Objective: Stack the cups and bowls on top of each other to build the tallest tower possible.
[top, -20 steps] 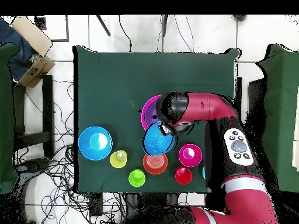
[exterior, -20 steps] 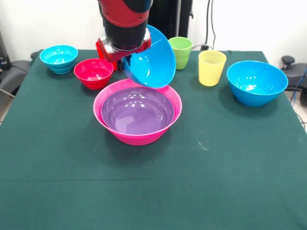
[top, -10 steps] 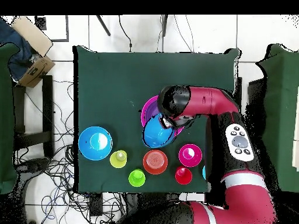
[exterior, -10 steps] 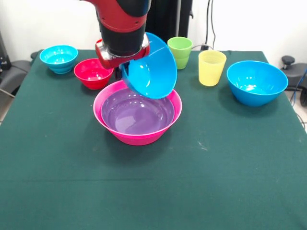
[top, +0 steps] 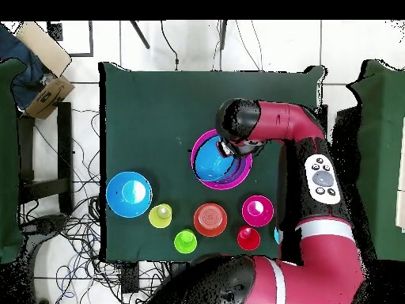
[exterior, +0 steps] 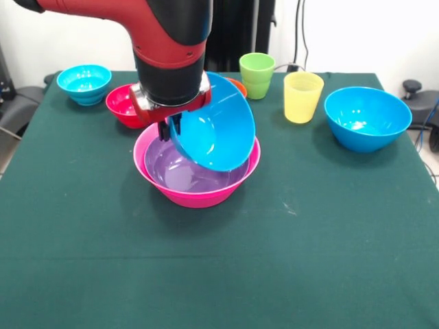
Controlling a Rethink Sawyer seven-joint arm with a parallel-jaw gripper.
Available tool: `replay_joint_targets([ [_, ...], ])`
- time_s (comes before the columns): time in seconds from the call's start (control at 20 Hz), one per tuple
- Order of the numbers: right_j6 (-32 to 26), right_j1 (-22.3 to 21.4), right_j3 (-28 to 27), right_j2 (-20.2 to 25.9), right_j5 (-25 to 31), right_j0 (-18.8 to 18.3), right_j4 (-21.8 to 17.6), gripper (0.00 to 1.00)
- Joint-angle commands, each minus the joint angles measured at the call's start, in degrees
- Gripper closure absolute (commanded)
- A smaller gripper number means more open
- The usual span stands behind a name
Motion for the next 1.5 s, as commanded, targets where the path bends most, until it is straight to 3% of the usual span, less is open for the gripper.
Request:
replay_joint_targets([
  [0.05,2.34,1.88,-4.12,2.73,4.72,1.55,1.34,1.00],
  [0.4,3.83,1.54,0.73,1.80,-1.97,0.86,0.82,1.00],
  [1.05,3.88,1.39,1.20,2.07,-3.43,0.70,0.93,1.00],
  [1.1,3.46,1.42,1.12,2.14,-3.26,0.71,0.79,0.00],
  [1.5,2.82,1.39,0.70,2.03,-2.30,0.80,0.57,0.00],
])
